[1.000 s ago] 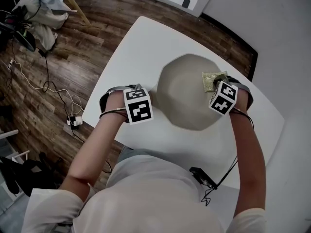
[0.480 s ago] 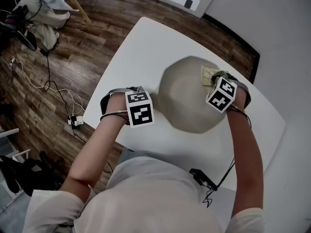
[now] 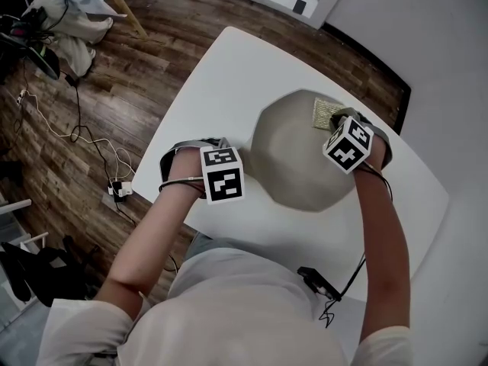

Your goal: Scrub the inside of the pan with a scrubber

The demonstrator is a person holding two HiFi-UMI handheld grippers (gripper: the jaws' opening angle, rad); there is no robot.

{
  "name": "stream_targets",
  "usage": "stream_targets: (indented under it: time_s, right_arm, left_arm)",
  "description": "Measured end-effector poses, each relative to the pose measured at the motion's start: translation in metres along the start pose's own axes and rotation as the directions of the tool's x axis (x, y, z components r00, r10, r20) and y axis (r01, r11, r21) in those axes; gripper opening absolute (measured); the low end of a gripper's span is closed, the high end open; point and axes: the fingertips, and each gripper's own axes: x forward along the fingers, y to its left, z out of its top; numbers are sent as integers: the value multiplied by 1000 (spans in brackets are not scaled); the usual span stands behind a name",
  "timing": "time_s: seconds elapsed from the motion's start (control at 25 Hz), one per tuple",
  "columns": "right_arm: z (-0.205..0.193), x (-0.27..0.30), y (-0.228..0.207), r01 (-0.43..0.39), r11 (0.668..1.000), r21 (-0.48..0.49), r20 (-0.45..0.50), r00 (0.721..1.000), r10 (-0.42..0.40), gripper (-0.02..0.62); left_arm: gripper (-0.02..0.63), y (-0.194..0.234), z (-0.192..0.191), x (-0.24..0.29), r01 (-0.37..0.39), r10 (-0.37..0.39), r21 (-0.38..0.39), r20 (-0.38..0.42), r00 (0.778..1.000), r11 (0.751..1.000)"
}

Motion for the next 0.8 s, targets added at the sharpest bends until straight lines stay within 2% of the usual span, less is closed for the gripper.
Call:
stream_targets:
  time_s: [0.8]
  right_arm:
    - [42, 14, -4, -57, 995, 87, 116, 992, 47, 23]
  left_arm:
    - [173, 3, 1, 0, -4, 4, 15, -4, 1000, 1000]
